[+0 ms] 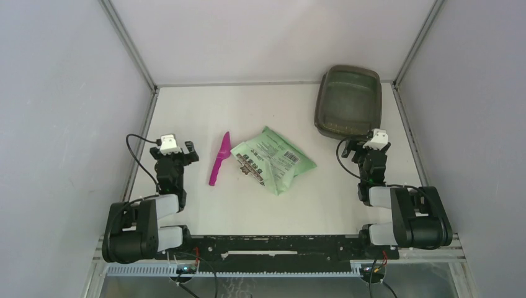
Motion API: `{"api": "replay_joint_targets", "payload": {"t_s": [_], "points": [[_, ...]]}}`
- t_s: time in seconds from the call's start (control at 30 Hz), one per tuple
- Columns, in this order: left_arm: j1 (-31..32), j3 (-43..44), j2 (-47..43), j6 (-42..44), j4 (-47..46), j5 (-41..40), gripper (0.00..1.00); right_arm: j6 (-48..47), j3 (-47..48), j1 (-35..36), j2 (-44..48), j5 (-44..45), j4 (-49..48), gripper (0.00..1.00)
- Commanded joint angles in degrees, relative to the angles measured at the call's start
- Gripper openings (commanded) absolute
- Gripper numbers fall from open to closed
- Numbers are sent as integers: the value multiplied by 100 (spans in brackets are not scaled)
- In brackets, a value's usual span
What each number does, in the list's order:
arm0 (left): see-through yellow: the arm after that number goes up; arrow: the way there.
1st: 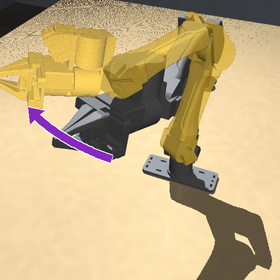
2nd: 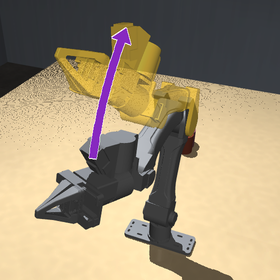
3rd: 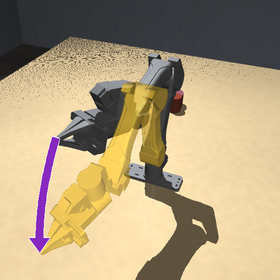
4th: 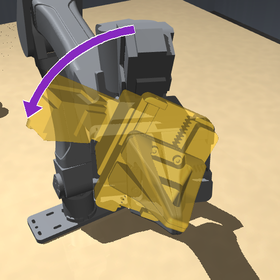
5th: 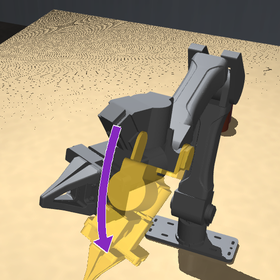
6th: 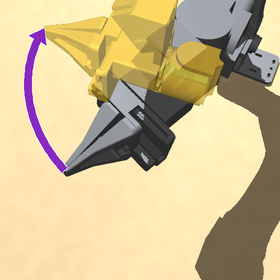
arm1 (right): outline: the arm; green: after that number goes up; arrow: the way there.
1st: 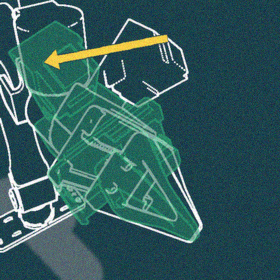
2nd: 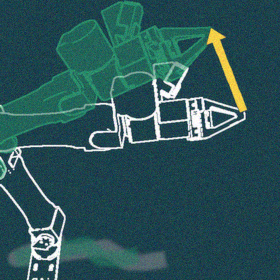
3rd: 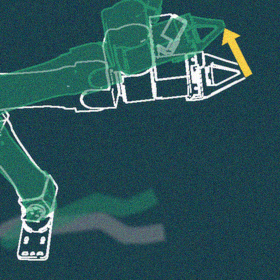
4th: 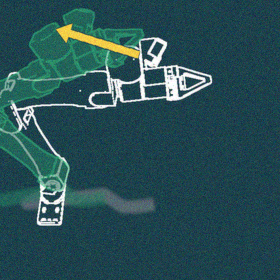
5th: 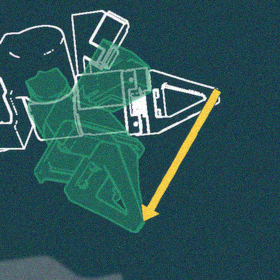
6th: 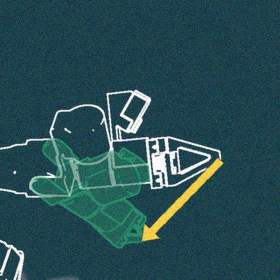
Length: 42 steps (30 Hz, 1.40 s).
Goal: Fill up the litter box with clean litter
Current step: Adjust the cat litter bag at the center of the board.
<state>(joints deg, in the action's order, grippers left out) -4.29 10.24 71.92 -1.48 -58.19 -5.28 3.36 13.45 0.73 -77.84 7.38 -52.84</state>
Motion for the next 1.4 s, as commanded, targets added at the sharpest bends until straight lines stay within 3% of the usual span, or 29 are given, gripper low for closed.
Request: {"api": "replay_joint_targets", "payload": {"t_s": [0.0, 0.83, 0.9, 0.97, 1.17, 1.23, 1.3, 1.37], "points": [[-20, 30, -9, 95, -271, 96, 100, 77, 115, -27, 31, -16, -174, 99], [-25, 4, -119, 0, -323, -151, 100, 33, 82, 57, 153, 284, -208, 99], [-26, 106, -533, -51, 110, -367, 100, -184, 358, 391, 766, 819, 801, 99], [-25, 400, -1170, -90, 1429, -247, 100, -7, 1077, 706, 1682, 1084, 2287, 99], [-5, 1538, -2854, -1041, 3908, 310, 100, 1037, 2681, 1148, 3116, 606, 5656, 99], [7, 1958, -3246, -1426, 4640, 429, 100, 1468, 3141, 1322, 3473, 195, 6557, 99], [48, 2547, -3578, -2174, 5535, 426, 100, 1665, 3318, 1344, 3797, -797, 6981, 99], [63, 2963, -3728, -2660, 6050, 1147, 100, 2048, 3274, 1258, 4068, -1435, 7339, 99]]}}
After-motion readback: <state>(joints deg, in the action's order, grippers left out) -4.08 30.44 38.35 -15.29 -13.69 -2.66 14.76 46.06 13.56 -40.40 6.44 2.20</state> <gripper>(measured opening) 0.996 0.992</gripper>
